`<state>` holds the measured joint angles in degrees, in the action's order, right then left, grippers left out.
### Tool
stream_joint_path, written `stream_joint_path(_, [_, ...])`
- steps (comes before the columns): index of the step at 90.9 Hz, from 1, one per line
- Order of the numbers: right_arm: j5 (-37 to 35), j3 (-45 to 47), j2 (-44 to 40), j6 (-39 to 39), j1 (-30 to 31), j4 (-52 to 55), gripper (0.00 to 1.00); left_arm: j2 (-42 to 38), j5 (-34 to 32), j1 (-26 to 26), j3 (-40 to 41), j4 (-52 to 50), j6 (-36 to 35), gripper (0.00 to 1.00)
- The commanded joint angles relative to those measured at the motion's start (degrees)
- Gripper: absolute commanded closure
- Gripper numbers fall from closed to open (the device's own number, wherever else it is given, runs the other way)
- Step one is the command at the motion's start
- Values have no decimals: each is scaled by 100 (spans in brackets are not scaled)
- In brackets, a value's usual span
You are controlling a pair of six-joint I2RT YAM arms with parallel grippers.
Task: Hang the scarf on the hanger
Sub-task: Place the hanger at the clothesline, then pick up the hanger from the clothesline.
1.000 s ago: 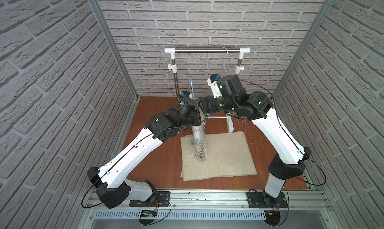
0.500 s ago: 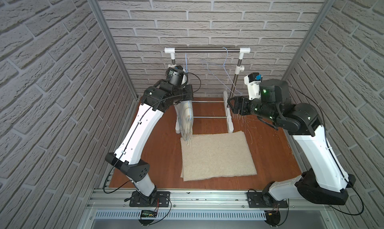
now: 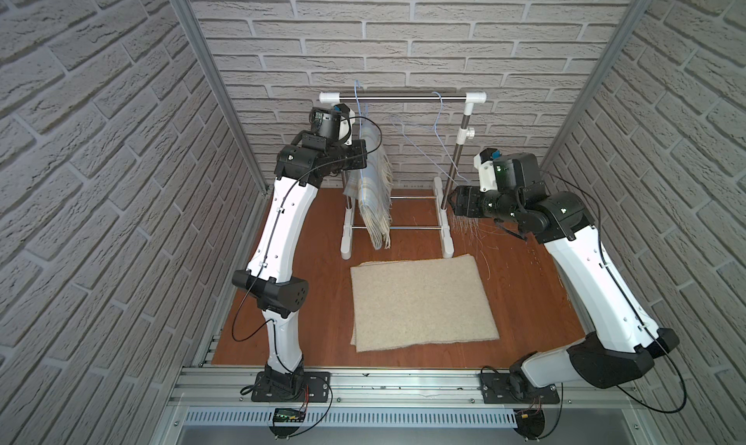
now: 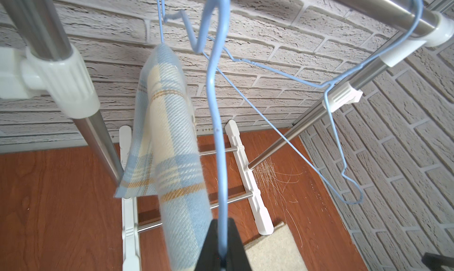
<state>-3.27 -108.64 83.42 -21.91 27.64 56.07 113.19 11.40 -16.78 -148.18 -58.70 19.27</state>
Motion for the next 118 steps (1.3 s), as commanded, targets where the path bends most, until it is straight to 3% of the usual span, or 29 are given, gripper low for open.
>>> stream_joint_path(1, [250, 28, 33, 155, -128, -379, 20, 285, 374, 157, -453, 615, -99, 100])
stream_joint_path(32, [510, -52, 260, 228, -283, -500, 22, 827, 586, 190, -581, 618, 54, 100])
stream_joint_path(44, [408, -230, 399, 351, -292, -536, 17, 774, 488, 97, -527, 489, 10, 100])
stream_joint_path(50, [286, -411, 555, 480, -317, -560, 14, 667, 404, 43, -413, 532, -42, 67])
stream_joint_path(53, [256, -536, 644, 563, -346, -603, 13, 579, 379, 25, -331, 589, -60, 57])
stream_joint_path(66, [292, -1267, 1184, 864, -507, -519, 13, 296, 316, 23, -127, 654, -68, 39])
stream_joint_path(77, [482, -1700, 1594, 1013, -688, -566, 13, 5, 219, 5, 146, 675, -82, 29])
stream_joint_path(80, [536, -1777, 1699, 1045, -731, -570, 13, -156, 143, -8, 296, 720, -83, 18])
stream_joint_path(84, [609, -1866, 1826, 1100, -769, -617, 13, -419, 42, -30, 576, 879, -81, 14])
stream_joint_path(89, [673, -1954, 1980, 1212, -799, -704, 13, -793, -58, -44, 1030, 1123, -62, 3])
stream_joint_path(108, [847, -2278, 2437, 1348, -907, -685, 15, -1467, -88, -27, 1821, 1411, -17, 2])
stream_joint_path(118, [960, -2290, 2595, 1356, -927, -682, 24, -1651, 58, -23, 2194, 1623, 53, 2])
